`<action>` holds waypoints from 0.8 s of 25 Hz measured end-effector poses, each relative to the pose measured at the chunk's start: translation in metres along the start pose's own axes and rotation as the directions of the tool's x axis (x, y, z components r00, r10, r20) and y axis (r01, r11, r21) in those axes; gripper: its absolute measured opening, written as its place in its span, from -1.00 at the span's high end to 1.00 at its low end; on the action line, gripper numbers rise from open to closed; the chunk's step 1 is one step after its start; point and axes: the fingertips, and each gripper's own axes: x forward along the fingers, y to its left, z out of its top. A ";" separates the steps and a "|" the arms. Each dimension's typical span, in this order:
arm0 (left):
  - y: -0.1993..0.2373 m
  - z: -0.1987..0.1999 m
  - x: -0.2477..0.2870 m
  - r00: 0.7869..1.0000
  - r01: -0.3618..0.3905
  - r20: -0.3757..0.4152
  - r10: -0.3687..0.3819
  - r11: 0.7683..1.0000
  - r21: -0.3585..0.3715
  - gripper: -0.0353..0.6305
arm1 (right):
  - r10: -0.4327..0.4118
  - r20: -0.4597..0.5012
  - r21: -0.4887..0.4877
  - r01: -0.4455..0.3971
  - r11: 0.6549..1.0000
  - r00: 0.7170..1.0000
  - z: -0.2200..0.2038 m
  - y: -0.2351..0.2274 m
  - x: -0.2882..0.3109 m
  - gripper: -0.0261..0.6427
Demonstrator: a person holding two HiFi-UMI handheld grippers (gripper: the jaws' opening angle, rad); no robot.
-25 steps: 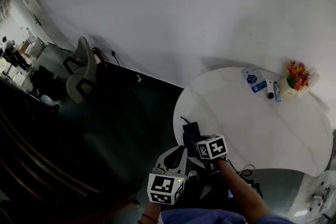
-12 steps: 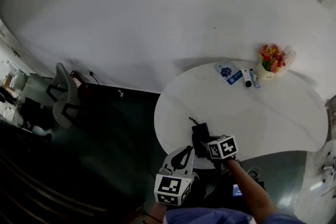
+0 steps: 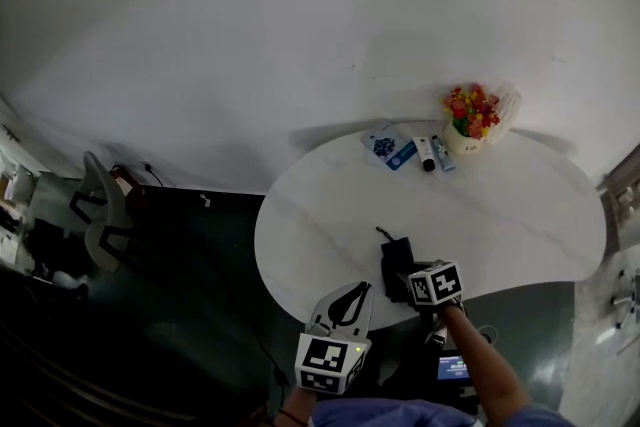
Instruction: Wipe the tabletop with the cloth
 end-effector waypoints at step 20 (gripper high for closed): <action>-0.179 0.033 0.120 0.990 0.139 -0.044 -0.137 0.989 0.049 0.82 | -0.102 0.043 0.134 0.096 0.986 0.994 -0.061 -0.215 -0.133 0.62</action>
